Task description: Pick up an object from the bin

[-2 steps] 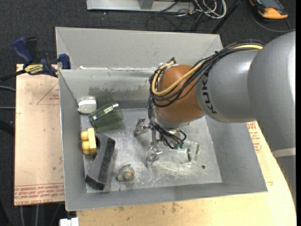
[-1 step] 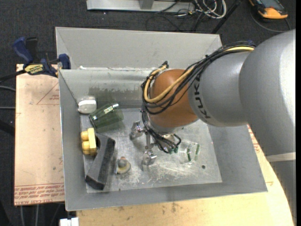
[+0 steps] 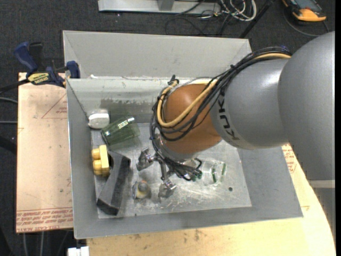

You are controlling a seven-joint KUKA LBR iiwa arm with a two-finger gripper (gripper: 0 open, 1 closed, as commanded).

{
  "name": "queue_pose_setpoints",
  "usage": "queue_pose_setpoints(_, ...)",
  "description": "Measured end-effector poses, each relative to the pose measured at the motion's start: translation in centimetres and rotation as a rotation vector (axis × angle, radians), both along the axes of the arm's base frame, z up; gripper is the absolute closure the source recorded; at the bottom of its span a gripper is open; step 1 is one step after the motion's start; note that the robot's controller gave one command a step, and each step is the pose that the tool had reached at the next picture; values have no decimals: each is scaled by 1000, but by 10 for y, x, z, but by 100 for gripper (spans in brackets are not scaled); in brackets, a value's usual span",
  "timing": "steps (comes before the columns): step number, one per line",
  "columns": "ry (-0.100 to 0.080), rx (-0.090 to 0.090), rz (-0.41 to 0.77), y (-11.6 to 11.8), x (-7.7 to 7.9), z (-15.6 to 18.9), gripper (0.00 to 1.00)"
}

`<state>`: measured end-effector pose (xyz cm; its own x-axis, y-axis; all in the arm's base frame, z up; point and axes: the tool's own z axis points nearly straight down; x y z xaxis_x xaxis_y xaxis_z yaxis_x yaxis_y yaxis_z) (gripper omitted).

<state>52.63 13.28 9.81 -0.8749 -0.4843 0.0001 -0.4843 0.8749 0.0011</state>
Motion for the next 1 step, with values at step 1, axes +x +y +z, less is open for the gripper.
queue_pose_setpoints(1, -2, 1, -43, 31, 37, -4, 0)
